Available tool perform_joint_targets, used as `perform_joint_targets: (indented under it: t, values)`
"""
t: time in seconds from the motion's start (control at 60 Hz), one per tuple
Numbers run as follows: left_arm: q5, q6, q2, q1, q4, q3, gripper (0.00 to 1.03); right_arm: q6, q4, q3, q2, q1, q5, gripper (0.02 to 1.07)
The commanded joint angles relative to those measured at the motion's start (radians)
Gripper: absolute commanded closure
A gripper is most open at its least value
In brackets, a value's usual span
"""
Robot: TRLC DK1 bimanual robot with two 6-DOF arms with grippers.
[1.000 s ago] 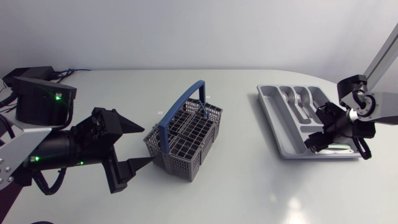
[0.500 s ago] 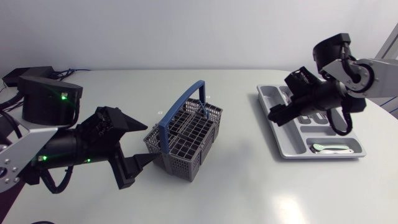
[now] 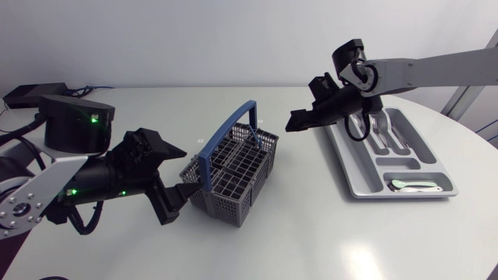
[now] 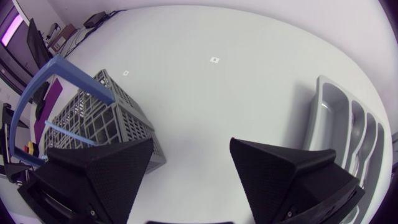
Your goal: Unload the cutlery basket into the drawer organizer.
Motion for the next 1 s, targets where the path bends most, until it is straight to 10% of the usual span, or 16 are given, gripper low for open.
perform_joint_targets:
  t: [0.0, 0.983]
  values:
    - [-0.007, -0.012, 0.028, -0.007, 0.021, -0.012, 0.11, 0.062, -0.002, 0.063, 0.086, 0.027, -0.016, 0.18]
    - [0.049, 0.113, 0.308, 0.243, 0.174, 0.108, 0.11, 0.067, -0.059, -0.177, -0.069, 0.086, -0.147, 0.19]
